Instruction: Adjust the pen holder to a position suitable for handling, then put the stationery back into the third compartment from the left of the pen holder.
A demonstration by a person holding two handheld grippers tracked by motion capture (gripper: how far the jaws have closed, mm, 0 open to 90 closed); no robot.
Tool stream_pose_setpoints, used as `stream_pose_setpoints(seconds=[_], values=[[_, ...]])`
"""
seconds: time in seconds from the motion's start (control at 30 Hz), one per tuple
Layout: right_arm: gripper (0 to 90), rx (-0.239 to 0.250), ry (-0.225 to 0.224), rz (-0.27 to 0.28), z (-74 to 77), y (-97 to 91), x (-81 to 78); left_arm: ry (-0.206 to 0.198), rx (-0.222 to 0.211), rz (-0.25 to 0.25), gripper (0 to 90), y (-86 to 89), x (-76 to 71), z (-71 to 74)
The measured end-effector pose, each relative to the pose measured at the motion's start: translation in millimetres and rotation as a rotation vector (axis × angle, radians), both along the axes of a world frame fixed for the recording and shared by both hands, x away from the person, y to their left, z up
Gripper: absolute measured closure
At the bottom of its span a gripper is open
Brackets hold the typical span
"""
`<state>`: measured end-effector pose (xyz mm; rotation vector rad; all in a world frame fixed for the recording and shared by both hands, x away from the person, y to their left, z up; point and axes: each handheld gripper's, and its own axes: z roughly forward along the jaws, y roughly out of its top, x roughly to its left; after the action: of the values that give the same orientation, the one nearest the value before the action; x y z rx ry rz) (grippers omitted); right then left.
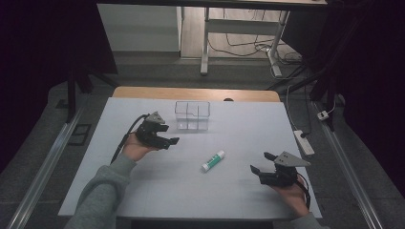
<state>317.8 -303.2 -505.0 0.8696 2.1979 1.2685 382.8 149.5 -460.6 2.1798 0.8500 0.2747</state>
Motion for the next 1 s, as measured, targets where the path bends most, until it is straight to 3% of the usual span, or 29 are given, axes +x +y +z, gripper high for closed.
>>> stream_pose_setpoints(seconds=[0.17, 0.7, 1.0], values=[[21.9, -0.017, 0.005, 0.000, -1.9, 1.5, 1.1, 0.002, -0.001, -0.036, 26.7, -9.4, -2.0, 4.4], [21.7, -0.032, 0.017, -0.013, -3.7, -1.7, -2.6, 0.023, 0.038, -0.138, 28.3, -58.2, 2.9, -1.8], [21.7, -0.038, 0.012, -0.010, -3.5, -1.7, -2.3, 0.035, 0.026, -0.159, 30.6, -77.7, 3.3, -1.5]])
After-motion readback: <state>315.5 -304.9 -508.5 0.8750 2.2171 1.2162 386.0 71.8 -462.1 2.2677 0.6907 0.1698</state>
